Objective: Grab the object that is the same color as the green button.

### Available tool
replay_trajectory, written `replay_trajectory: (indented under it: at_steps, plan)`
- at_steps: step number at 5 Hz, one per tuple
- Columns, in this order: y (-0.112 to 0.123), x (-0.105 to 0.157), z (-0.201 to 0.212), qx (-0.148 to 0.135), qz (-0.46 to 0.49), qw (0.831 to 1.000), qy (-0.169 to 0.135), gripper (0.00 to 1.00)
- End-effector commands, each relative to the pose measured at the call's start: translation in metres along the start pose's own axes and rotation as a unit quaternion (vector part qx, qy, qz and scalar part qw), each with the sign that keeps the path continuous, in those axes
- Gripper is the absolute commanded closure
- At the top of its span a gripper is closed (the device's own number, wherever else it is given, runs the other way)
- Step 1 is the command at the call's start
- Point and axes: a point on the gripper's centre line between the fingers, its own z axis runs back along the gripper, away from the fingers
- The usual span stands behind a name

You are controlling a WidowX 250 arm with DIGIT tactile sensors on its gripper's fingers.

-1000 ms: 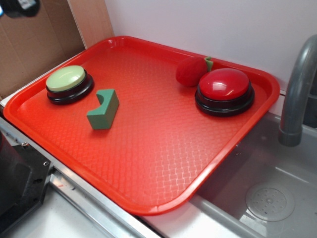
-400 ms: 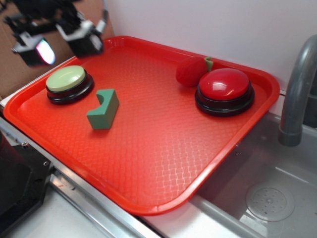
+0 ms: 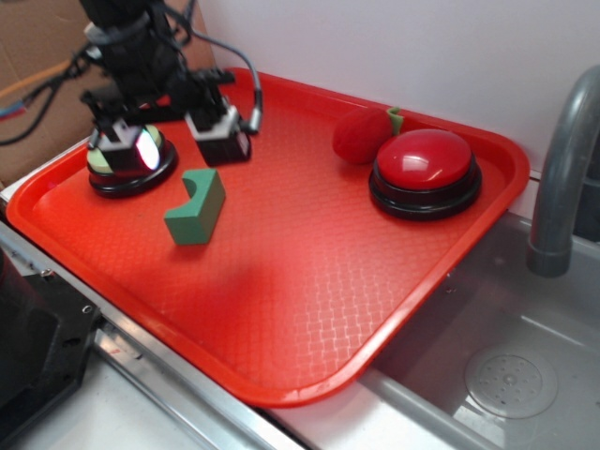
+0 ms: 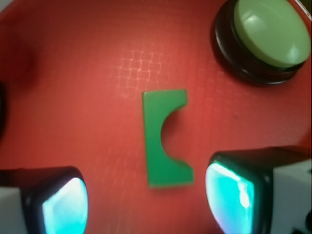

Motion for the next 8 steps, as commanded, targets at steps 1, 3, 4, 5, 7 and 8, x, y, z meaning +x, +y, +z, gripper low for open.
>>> replay_trajectory:
  at_steps: [1,3,4,5,7,8]
  plan:
    - [0.011,0.022,-0.036,-0.021,0.042,0.999,-0.011,0.0]
    - [0.014,0.025,-0.046,-0.033,0.053,0.998,-0.006,1.0]
    - [0.014,0.025,-0.045,-0.029,0.051,0.998,-0.003,1.0]
    - [0.012,0.025,-0.043,-0.031,0.043,0.999,-0.002,1.0]
    - [0.005,0.032,-0.021,-0.024,-0.023,0.999,0.03,1.0]
    - [-0.01,0.034,0.002,-0.003,-0.12,0.99,0.069,1.0]
